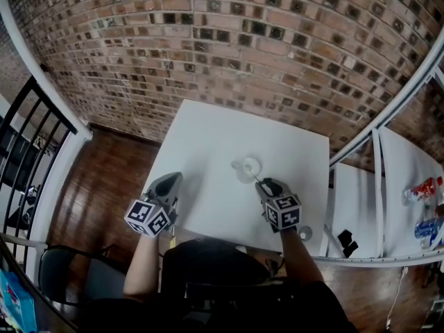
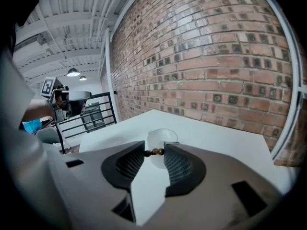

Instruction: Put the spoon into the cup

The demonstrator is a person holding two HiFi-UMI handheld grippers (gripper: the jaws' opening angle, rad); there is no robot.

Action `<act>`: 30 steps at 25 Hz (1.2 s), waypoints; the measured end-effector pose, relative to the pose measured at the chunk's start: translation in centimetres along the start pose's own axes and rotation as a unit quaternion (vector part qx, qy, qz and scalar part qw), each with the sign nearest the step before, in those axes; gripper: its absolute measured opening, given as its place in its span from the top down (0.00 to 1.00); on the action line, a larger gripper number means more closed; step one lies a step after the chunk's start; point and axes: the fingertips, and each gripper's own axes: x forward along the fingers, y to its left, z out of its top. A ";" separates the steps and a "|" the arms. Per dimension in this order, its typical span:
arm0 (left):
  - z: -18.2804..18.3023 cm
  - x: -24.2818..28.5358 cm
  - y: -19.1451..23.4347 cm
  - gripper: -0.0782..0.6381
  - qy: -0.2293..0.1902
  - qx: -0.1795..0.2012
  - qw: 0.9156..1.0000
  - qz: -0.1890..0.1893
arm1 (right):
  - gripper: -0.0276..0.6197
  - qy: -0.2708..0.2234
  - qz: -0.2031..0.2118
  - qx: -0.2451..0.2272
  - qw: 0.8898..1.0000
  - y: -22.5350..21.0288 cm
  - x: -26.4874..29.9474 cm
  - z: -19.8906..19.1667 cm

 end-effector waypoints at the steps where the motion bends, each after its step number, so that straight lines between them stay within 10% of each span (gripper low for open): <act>1: 0.1 0.0 0.1 0.89 -0.002 0.000 1.000 0.001 | 0.76 0.000 0.001 -0.001 1.000 0.0 0.2 0.1; 30: 1.0 0.6 2.7 0.89 -0.007 0.004 1.000 0.027 | 0.69 0.009 0.002 -0.020 1.000 -1.0 4.3 0.7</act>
